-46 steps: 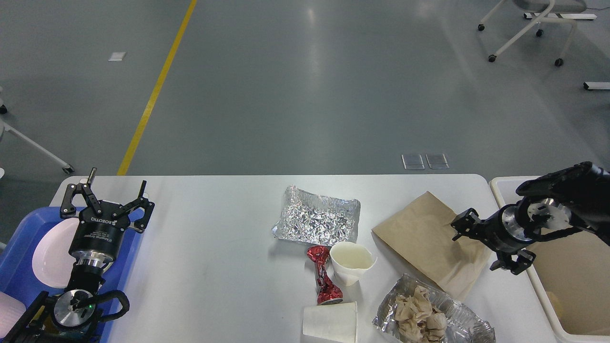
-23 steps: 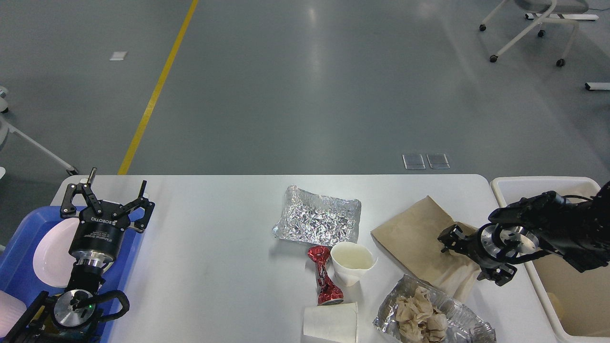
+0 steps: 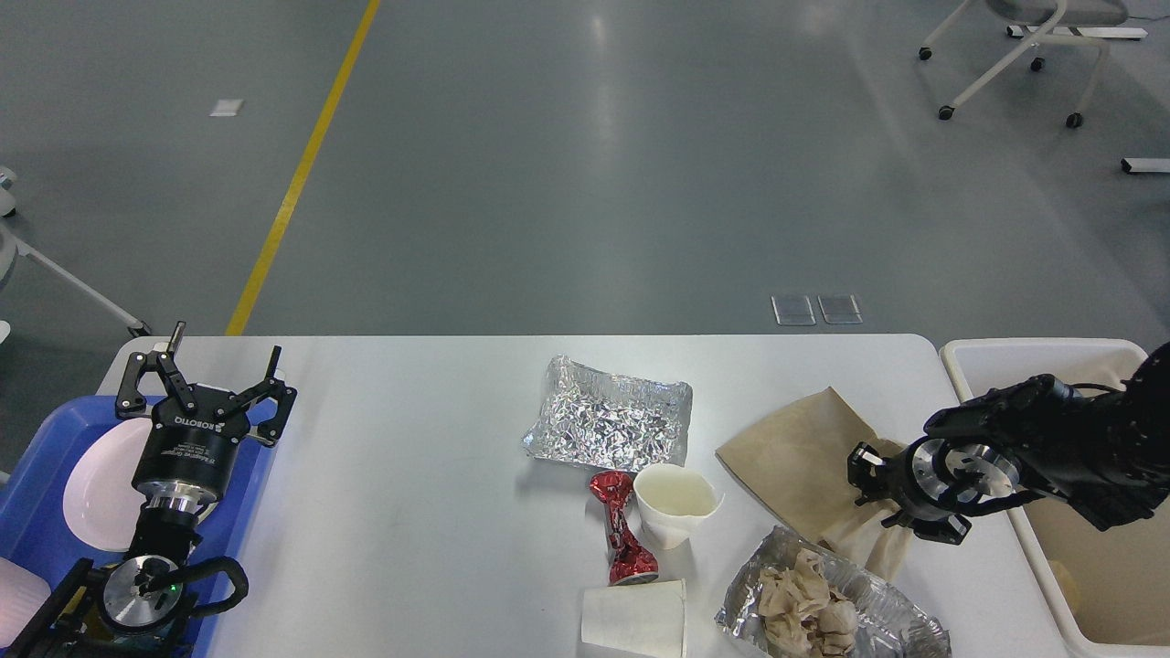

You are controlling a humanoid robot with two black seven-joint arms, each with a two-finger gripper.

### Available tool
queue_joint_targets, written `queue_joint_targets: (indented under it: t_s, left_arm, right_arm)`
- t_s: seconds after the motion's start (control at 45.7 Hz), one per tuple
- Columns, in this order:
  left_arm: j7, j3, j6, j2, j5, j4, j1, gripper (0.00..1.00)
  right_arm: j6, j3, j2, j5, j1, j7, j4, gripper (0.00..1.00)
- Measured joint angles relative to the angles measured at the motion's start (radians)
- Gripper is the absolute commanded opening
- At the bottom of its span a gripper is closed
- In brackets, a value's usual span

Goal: Tidy desktop
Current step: 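Close the right gripper on the brown paper bag, then lift the paper bag with the right gripper and drop it into the bin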

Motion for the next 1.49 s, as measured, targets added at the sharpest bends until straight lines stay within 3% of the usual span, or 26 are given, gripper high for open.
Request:
queue_joint_targets:
  t_s: [0.394,0.745,1.073,1.489]
  left_arm:
    - [0.000,0.000,0.000,0.000,0.000,0.000,0.000,0.96]
    - [0.000,0.000,0.000,0.000,0.000,0.000,0.000,0.96]
    - [0.001,0.000,0.000,0.000,0.000,0.000,0.000,0.96]
    - [0.001,0.000,0.000,0.000,0.000,0.000,0.000,0.96]
  right_arm:
    - [0.009,-0.004,-0.015,-0.104,0.024,-0.008,0.050,0.00]
    - [0.033,-0.004,-0.048,-0.055,0.080,-0.008,0.054,0.00]
    - [0.282,-0.107,-0.154,-0.183,0.409,-0.001,0.226,0.00]
    - [0.588,-0.281,-0.182,-0.361,0.915,0.003,0.478,0.00]
